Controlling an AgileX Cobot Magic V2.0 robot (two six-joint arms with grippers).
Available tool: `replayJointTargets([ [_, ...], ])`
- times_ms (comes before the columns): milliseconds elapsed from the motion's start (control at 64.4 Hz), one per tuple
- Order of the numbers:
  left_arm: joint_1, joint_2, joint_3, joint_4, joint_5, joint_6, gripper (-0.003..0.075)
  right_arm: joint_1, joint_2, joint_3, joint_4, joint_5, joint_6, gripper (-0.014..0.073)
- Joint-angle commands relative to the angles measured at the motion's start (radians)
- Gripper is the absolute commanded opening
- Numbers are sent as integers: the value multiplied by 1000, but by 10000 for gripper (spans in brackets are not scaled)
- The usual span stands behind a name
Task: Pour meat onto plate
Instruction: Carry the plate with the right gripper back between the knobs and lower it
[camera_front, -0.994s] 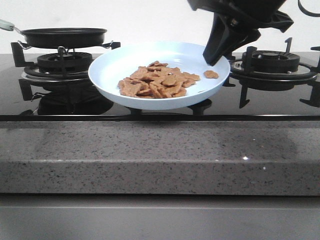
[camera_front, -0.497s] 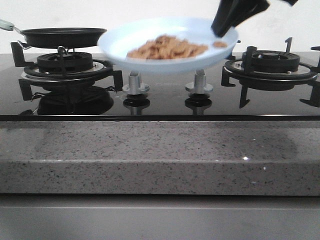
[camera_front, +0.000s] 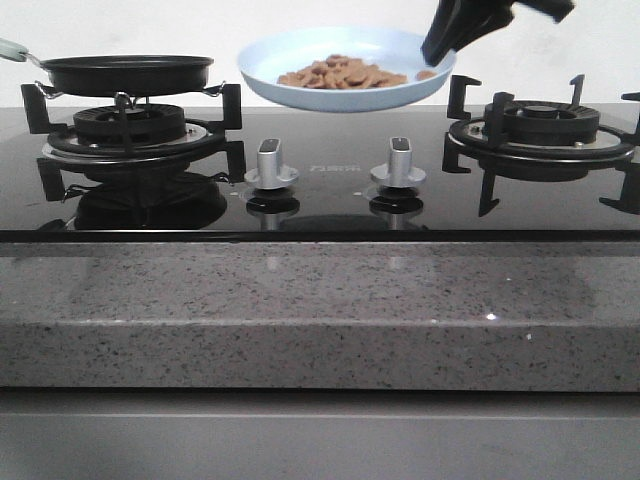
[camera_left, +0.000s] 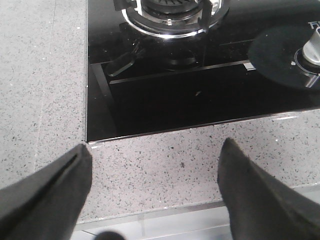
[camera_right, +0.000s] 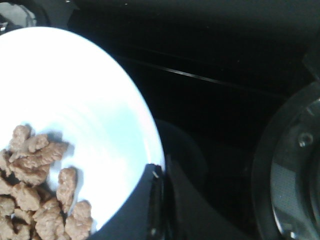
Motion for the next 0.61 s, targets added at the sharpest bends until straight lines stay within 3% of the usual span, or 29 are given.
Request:
replayJointTargets([
  [0, -7, 2, -25, 6, -73, -11, 510, -5, -4, -77, 42, -51, -8, -119],
  [326, -7, 2, -25, 4, -69, -11, 510, -4, 96, -98, 43, -110, -8, -85],
  [388, -7, 2, -25, -2, -69, -11, 510, -4, 98, -98, 43, -110, -8, -5],
  [513, -7, 2, -25, -26, -69, -11, 510, -4, 98, -98, 40, -110, -8, 251],
  [590, -7, 2, -25, -35, -69, -11, 510, -5, 96, -98, 38, -103, -8, 351],
])
